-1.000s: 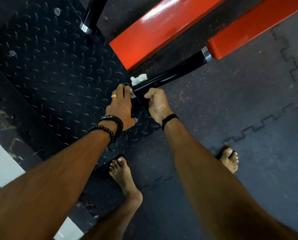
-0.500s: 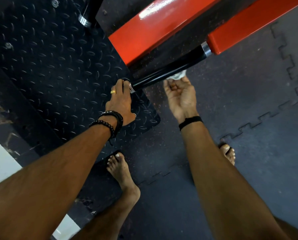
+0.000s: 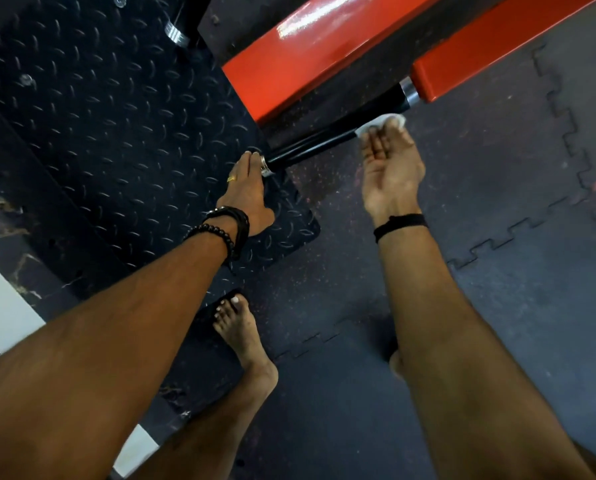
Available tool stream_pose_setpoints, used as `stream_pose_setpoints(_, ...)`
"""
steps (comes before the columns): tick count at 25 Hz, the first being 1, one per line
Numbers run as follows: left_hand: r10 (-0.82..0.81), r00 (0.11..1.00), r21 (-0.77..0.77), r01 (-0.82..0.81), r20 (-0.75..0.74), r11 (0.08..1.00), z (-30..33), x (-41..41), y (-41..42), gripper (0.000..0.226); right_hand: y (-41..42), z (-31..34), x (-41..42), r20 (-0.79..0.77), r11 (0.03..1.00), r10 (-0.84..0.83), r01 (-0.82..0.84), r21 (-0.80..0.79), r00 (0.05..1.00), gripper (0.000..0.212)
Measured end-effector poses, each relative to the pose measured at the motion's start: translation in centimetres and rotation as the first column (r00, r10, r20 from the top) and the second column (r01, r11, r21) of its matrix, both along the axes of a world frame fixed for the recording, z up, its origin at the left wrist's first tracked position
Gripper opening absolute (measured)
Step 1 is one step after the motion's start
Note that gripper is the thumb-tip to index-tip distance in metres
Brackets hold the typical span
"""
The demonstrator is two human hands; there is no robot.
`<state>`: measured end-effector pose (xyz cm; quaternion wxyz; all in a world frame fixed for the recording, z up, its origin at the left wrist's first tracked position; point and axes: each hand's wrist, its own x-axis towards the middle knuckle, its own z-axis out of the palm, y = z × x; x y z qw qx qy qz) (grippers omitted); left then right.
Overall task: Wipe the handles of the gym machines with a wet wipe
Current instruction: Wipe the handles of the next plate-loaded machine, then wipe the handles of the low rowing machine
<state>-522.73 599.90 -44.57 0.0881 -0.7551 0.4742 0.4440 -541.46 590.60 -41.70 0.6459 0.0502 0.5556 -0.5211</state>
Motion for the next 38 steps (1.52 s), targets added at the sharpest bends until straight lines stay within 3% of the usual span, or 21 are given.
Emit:
stream_pose_setpoints(3,0.079,0.995,0.047,-0.076,-0.063,0.996,0.4,0.4,-0.6,0.094,-0.2,-0.4,0.9,-0.138,1.000,0.014,-0.010,0.028,0.990,0.007)
stream_pose_setpoints(5,0.083,0.993,0.034,-0.080,-0.088,0.996,1.1,0.7,-0.4,0.083,3.1,-0.9,4.5,-0.178,0.958,0.278,-0.259,0.122,0.944,0.014)
stream_pose_setpoints(7,0.142,0.984,-0.080,-0.151,-0.110,0.985,2.3,0.4,0.4,0.059,6.7,-0.4,8.2,-0.119,0.818,0.571,-0.551,0.163,0.812,0.009)
stream_pose_setpoints(9,0.279,0.958,-0.176,-0.287,-0.072,0.941,4.3,0.3,1.9,0.046,8.3,1.1,10.1,-0.136,0.790,0.609,-0.582,0.192,0.782,0.006)
stream_pose_setpoints(12,0.404,0.912,-0.145,-0.409,-0.067,0.901,7.8,-0.7,5.0,0.051,8.6,4.4,7.1,-0.275,0.786,0.617,-0.562,0.256,0.738,0.016)
stream_pose_setpoints(15,0.439,0.892,-0.049,-0.446,-0.104,0.894,13.8,-2.4,8.5,0.051,9.5,11.0,1.8,-0.390,0.686,0.723,-0.661,0.304,0.571,0.023)
stream_pose_setpoints(18,0.473,0.874,-0.025,-0.479,-0.112,0.878,21.8,-3.7,11.6,0.050,10.1,21.0,-1.7,-0.423,0.614,0.773,-0.727,0.308,0.473,0.024)
stream_pose_setpoints(22,0.540,0.822,-0.085,-0.560,-0.180,0.824,34.5,-4.1,14.3,0.049,11.5,34.6,-1.7,-0.545,0.469,0.798,-0.833,0.294,0.257,0.017)
stream_pose_setpoints(24,0.578,0.789,-0.135,-0.608,-0.208,0.782,40.5,-3.8,15.7,0.046,12.3,40.7,0.0,-0.591,0.422,0.782,-0.866,0.266,0.199,0.015)
stream_pose_setpoints(29,0.684,0.648,-0.147,-0.753,-0.335,0.642,50.3,-1.4,17.7,0.032,13.4,51.1,5.5,-0.660,0.300,0.740,-0.943,0.147,0.132,0.014)
stream_pose_setpoints(31,0.677,0.632,-0.186,-0.768,-0.378,0.613,53.1,0.2,17.5,0.029,13.6,54.4,7.9,-0.679,0.280,0.723,-0.953,0.116,0.130,0.012)
stream_pose_setpoints(35,0.529,0.746,-0.293,-0.654,-0.405,0.697,59.7,4.8,13.9,0.024,11.9,60.9,12.4,-0.752,0.362,0.619,-0.932,0.016,0.227,0.016)
stream_pose_setpoints(38,0.411,0.835,-0.463,-0.546,-0.365,0.698,66.0,8.7,8.7,0.022,8.9,66.5,15.6,-0.795,0.379,0.525,-0.920,-0.102,0.304,0.012)
